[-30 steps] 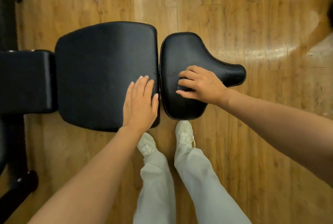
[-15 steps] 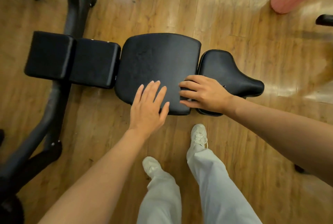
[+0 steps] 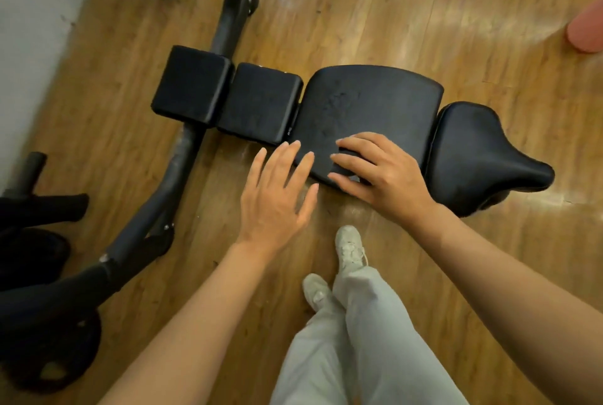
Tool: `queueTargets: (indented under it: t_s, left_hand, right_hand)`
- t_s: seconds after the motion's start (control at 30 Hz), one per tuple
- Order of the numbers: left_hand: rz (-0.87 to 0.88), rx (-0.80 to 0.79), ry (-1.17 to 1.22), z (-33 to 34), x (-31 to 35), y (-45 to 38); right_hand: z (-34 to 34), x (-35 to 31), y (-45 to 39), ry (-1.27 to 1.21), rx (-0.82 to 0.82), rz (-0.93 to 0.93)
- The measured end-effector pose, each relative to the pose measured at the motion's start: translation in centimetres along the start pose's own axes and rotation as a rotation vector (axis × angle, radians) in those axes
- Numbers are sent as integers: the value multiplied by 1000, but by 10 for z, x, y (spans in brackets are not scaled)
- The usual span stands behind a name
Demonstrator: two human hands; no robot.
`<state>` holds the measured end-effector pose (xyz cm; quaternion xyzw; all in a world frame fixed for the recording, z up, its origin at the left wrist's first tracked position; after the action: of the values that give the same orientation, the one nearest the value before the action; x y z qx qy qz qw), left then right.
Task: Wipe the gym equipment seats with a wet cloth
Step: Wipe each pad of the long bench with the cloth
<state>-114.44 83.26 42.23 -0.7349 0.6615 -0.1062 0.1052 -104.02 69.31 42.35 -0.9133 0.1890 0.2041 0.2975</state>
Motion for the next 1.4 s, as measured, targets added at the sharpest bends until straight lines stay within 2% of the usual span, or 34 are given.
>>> queueTargets:
  t_s: [0.27,0.5,0.6,0.87,1.0,1.13,1.4]
  left_hand:
    - [-166,3,11,-49,-35,-12]
    - [-363,20,135,-100,-57,-14]
    - [-342,26,185,-111,-73,-9]
    - [-151,-18,225,-116,-139,18]
    - [-158,-48,182,-99,-176,31]
    - [-210,-4,152,-67,-200,35]
    - [-293,14,141,68,-251,70]
  right_hand:
    - [-16,-35,-42,-130,103,158]
    - [-30,-72,-65,-193,147,263]
    - [-27,-96,-70,-191,163,276]
    - [14,-141,-68,-135,274,356]
    - [53,-145,-64,-167,288,412]
    - [97,-129,-70,-203,278,379]
    - [226,-80,-79,-228,212,300]
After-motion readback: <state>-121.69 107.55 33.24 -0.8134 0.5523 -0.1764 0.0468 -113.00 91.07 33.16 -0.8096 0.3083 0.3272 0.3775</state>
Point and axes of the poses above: each hand's wrist, its own y-axis away from the middle knuckle, its own z-axis out of the palm, x = y × z, the point moved 5 cm from there along -y, towards the middle knuckle, and after that the axes turned 8 degrees about -y, right-handed, at the moved point
